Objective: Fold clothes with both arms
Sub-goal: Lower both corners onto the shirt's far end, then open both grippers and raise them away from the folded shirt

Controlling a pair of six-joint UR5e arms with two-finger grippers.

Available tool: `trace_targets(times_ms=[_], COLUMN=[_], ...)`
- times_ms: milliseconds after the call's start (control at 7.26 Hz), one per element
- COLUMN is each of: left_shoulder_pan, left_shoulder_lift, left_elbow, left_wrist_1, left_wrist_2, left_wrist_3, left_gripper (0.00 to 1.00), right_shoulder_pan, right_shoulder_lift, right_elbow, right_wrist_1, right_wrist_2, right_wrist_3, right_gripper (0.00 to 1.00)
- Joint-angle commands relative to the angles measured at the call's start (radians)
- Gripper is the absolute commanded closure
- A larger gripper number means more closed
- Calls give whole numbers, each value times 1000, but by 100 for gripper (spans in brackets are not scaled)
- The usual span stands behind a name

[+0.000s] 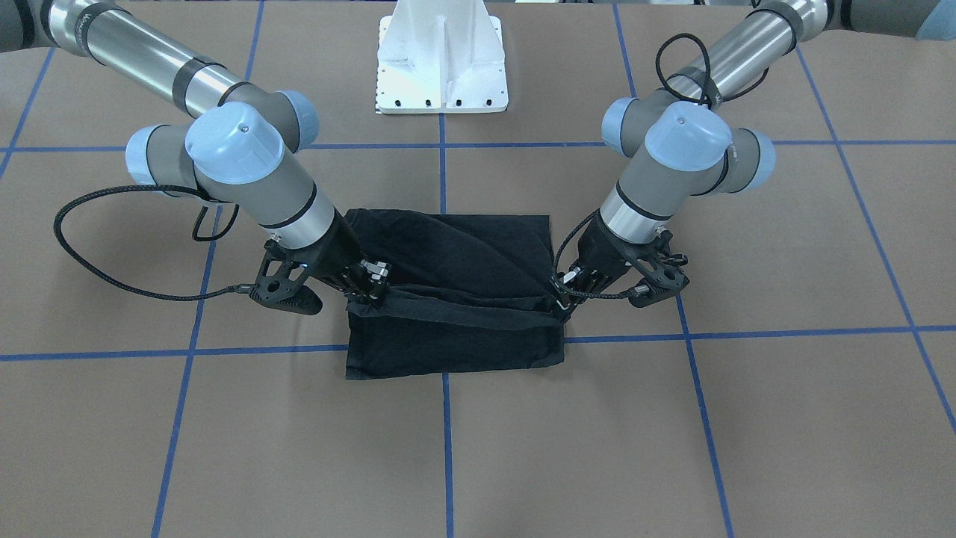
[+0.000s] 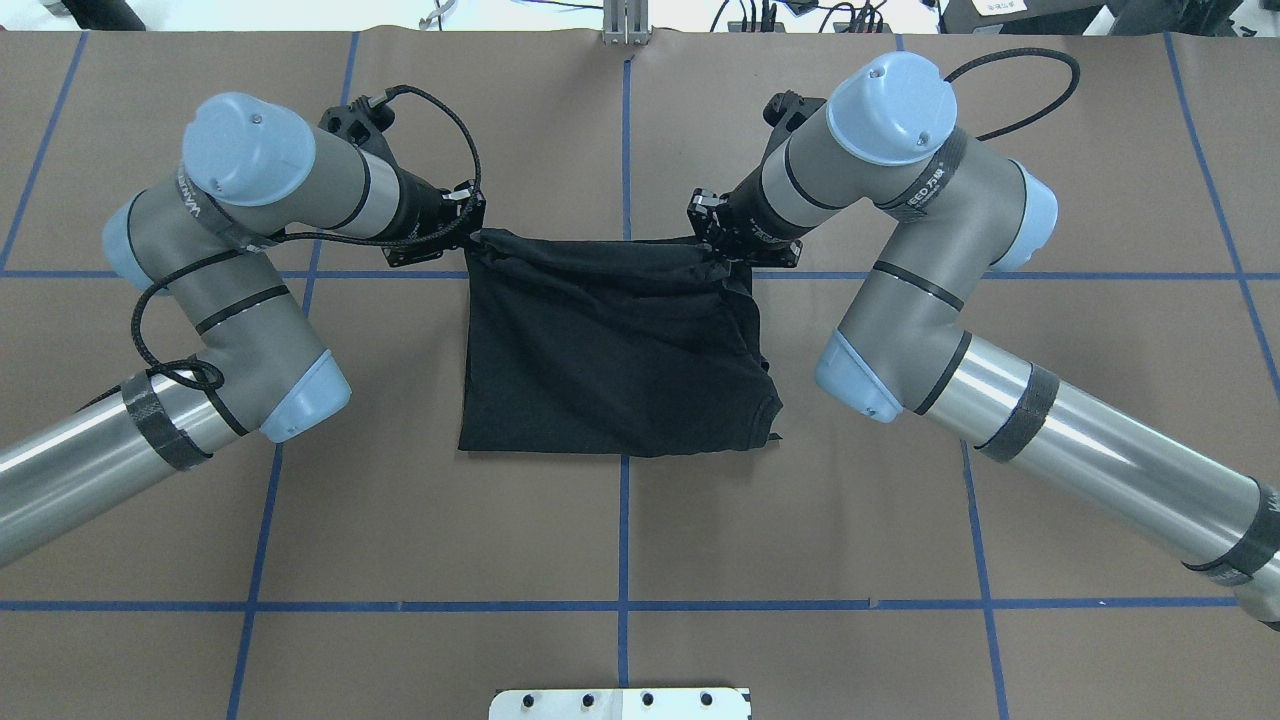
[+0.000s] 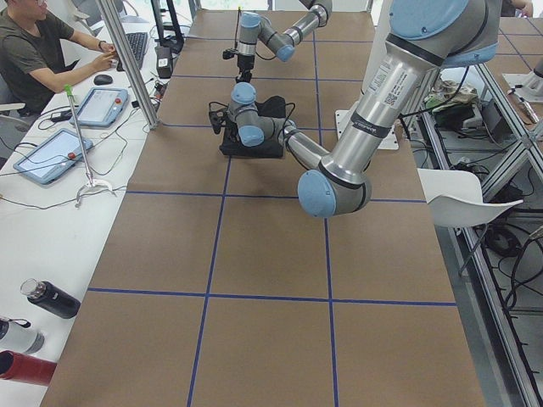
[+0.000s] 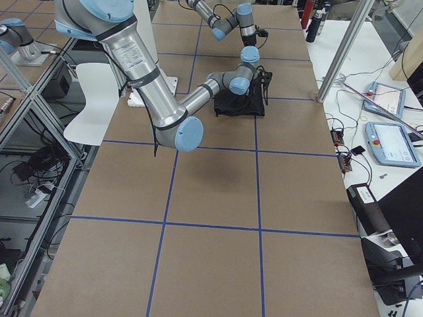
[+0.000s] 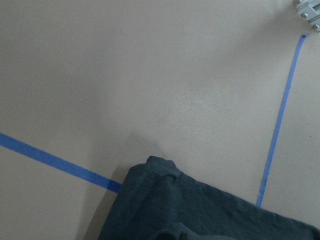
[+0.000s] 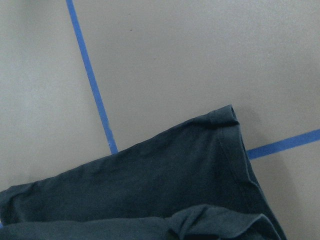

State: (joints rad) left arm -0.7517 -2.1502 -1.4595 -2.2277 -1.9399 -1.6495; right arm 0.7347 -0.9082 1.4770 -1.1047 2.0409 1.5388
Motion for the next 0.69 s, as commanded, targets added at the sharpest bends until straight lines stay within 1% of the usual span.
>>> trace_targets(times_ms=[0, 276, 551], left_shoulder_pan=[2, -14, -44], left_shoulder_lift=[-7, -5, -2], left_elbow=[16, 16, 13], left_wrist_1=[-13, -13, -6], left_wrist_2=[19, 19, 18], left_wrist_3=[-1, 5, 8], left_gripper=[0, 0, 0], right_shoulder_pan=[11, 40, 34], right_shoulder_lift=[8, 22, 32], right_elbow=[-7, -18, -17], right_wrist_1=[14, 14, 16], right_wrist_2=[-16, -7, -8], right_wrist_3=[6, 9, 11], right_gripper=[1, 1, 1])
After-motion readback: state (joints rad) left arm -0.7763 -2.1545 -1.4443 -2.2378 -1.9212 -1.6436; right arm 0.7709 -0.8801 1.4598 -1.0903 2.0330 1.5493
